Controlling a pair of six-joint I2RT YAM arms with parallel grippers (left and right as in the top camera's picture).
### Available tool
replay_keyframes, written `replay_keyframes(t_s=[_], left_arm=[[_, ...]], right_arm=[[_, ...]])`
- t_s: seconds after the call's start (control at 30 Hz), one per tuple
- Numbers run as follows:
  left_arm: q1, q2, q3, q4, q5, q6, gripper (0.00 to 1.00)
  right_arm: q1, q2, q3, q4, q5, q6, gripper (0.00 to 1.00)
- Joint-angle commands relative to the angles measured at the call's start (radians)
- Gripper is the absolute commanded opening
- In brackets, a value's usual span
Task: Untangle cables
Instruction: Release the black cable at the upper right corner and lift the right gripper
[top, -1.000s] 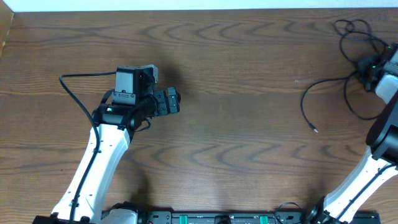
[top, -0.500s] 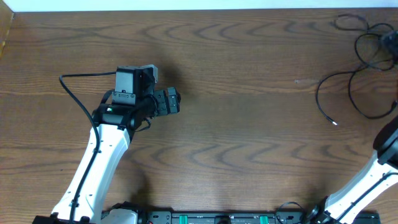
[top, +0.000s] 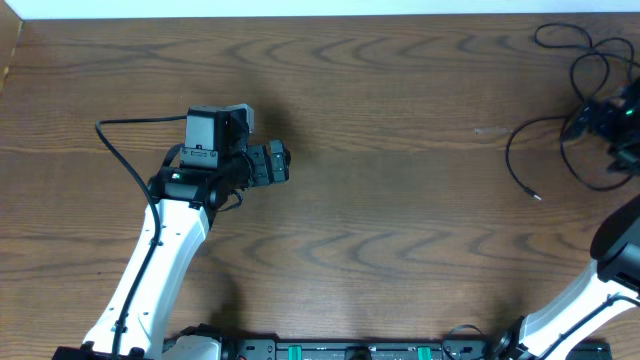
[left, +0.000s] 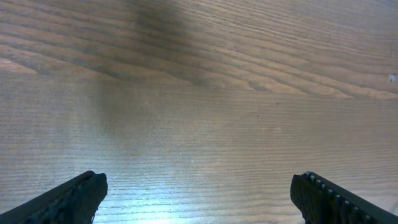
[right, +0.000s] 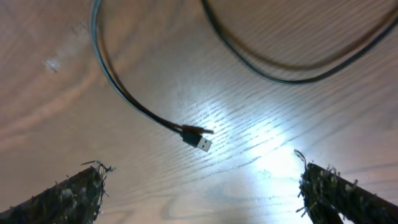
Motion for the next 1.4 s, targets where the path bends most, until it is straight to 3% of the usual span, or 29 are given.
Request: replay_keyframes(t_s=[0.0,0.27,0.5,0.7,1.37], left_arm=[[-0.002,-0.005,0.003,-0.002,0.011,0.01,0.99],[-0.002,-0.005,0.003,-0.002,0.011,0.01,0.99],[-0.002,-0.005,0.003,-0.002,0.011,0.01,0.99],[-0.002,-0.005,0.003,-0.002,0.011,0.01,0.99],[-0.002,-0.005,0.003,-0.002,0.011,0.01,1.0]], right_arm=[[0.035,0.0,-0.122,0.053,0.039,-0.021,0.99],[0.142,0.0,-0.449,0.278,0.04,-0.018,0.99],[0.171,0.0,-0.584,0.456,0.074,0.114,0.99],[0.168,0.0,-0.612,0.546,0.25,0.198,0.99],[0.011,0.088,-0.616,0.88,0.249,0.144,0.98]])
